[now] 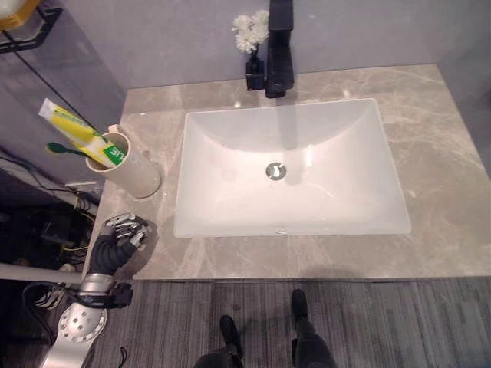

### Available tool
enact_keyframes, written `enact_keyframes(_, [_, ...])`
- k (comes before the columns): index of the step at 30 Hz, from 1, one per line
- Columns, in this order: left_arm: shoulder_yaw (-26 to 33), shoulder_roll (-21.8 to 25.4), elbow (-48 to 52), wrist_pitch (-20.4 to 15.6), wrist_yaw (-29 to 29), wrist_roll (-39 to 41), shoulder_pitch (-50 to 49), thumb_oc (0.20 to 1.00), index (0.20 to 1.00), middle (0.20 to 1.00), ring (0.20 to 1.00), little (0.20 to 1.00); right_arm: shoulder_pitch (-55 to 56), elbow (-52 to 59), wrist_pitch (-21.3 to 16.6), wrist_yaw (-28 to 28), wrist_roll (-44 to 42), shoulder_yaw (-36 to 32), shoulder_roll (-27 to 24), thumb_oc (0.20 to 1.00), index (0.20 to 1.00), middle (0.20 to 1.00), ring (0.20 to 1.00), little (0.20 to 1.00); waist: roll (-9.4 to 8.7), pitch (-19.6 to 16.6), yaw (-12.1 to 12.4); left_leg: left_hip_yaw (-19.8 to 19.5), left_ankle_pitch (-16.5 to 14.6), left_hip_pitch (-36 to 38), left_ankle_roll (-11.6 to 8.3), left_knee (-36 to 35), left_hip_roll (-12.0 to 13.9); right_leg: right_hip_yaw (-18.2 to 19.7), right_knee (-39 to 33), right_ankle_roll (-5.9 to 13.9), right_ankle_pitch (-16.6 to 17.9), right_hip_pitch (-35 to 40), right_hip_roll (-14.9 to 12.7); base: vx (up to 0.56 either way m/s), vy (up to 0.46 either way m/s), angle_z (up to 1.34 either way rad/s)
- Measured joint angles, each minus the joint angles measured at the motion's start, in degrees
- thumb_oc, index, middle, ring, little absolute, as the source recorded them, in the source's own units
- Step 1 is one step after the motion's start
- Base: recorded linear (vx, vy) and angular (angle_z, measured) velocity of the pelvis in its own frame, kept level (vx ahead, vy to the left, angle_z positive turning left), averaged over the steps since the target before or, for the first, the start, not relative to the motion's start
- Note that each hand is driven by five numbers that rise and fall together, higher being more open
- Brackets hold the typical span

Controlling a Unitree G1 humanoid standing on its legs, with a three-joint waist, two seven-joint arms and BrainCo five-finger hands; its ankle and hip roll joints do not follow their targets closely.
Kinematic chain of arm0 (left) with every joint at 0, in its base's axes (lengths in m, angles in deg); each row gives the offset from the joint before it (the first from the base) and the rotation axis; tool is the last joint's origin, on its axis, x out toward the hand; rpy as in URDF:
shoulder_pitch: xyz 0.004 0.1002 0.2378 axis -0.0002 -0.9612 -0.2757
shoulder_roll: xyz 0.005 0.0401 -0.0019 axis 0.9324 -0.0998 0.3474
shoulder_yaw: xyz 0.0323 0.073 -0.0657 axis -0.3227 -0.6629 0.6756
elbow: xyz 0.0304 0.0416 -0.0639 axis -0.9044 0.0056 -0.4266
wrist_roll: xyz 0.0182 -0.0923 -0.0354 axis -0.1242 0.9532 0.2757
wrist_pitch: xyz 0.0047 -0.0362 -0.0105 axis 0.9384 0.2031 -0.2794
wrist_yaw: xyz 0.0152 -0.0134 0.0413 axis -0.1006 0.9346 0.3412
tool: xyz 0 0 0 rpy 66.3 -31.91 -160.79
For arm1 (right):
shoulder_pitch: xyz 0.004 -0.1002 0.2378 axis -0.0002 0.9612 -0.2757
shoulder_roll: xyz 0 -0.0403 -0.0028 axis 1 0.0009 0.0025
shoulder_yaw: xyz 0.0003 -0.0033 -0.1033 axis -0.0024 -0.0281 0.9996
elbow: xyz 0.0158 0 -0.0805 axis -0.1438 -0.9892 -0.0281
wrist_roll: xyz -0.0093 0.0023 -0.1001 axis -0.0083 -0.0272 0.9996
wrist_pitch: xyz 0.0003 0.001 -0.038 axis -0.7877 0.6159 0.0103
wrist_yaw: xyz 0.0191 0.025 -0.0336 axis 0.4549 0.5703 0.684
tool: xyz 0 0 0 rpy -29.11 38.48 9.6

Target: Put brush and paste in cup on sink, flatten towel.

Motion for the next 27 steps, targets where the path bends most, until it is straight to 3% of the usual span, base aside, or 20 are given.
enact_keyframes(2, [-0.02, -0.53, -0.11, 0.21, -0.81, 0.0, 0.67, 0.2, 0.2, 0.2, 0.2, 0.2, -0.62, 1.26, 2.76, 3.8, 3.58, 0.19, 2.23, 1.0, 1.0, 1.0, 1.0, 1.0, 0.27, 0.09, 0.25, 0.15, 0.23, -0.02, 0.14, 0.07, -0.02, 0.03, 0.02, -0.47, 0.83, -0.12, 0.07, 0.0, 0.0, 0.0])
enact_keyframes(3, [-0.01, -0.65, -0.21, 0.41, -1.25, 0.01, 1.89, 0.2, 0.2, 0.2, 0.2, 0.2, -0.55, 6.54, 3.69, 4.99, 8.69, 9.11, 3.5, 1.0, 1.0, 1.0, 1.0, 1.0, 0.8, 0.31, 0.45, 0.12, 0.22, -0.01, 0.14, 0.02, -0.05, -0.02, 0.01, -0.38, 0.76, -0.07, 0.01, 0.0, 0.0, 0.0])
enact_keyframes(6, [0.53, -3.84, -2.8, 0.22, -0.39, -0.01, 6.2, 0.2, 0.2, 0.2, 0.2, 0.2, -0.54, 19.75, 3.04, 6.44, 19.33, 19.16, 5.33, 1.0, 1.0, 1.0, 1.0, 1.0, 0.82, 1.16, 0.29, 0.23, 0.32, -0.04, 0.15, 0.26, 0.0, 0.06, 0.0, -0.48, 0.94, -0.19, 0.1, 0.0, 0.0, 0.0])
enact_keyframes(9, [0.61, -4.04, -4.13, 0.17, 1.51, -0.62, 7.45, 0.2, 0.2, 0.2, 0.2, 0.2, -2.45, 26.27, 2.4, 6.26, 26.94, 21.76, 5.22, 1.0, 1.0, 1.0, 1.0, 1.0, 0.77, 1.33, 0.2, 0.45, 0.28, -0.03, 0.1, 0.02, 0.14, 0.22, 0.01, -0.46, 0.88, -0.28, 0.28, 0.01, -0.016, -0.04])
enact_keyframes(11, [0.85, -3.87, -4.6, 0.32, 4.15, -1.53, 9.2, 0.2, 0.2, 0.2, 0.2, 0.2, -3.8, 33.11, 2.89, 6.2, 33.94, 29.09, 2.44, 1.0, 1.0, 1.0, 1.0, 1.0, 0.23, 1.98, 0.45, 1.11, 0.28, -0.05, 0.07, 0.06, 0.41, 0.65, 0.01, -0.49, 0.87, -0.6, 0.6, 0.0, -0.022, -0.1])
enact_keyframes(18, [1.99, -4.14, -5.77, -0.39, 9.98, -3.35, 13.73, 0.2, 0.2, 0.2, 0.2, 0.2, -3.82, 37.25, 2.06, 5.51, 36.43, 24.75, 2.31, 1.0, 1.0, 1.0, 1.0, 1.0, -0.61, 3.57, -0.19, 1.62, 0.34, -1.09, 0.02, 0.26, 0.55, 1.26, 0.42, -0.77, 1.25, -2.04, 0.85, 0.0, -0.004, -0.05])
enact_keyframes(27, [2.84, -2.63, -9.3, -0.08, 12.92, -3.33, 20.85, 0.2, 0.2, 0.2, 0.2, 0.2, -3.43, 26.66, 1.21, 2.43, 31.87, 19.89, 3.02, 1.0, 1.0, 1.0, 1.0, 1.0, -0.78, 4.85, -1.51, 1.69, 0.33, -1.68, 0.01, 0.04, 0.56, 1.32, 0.02, -0.59, 1.11, -2.64, 0.86, 0.0, 0.0, 0.0])
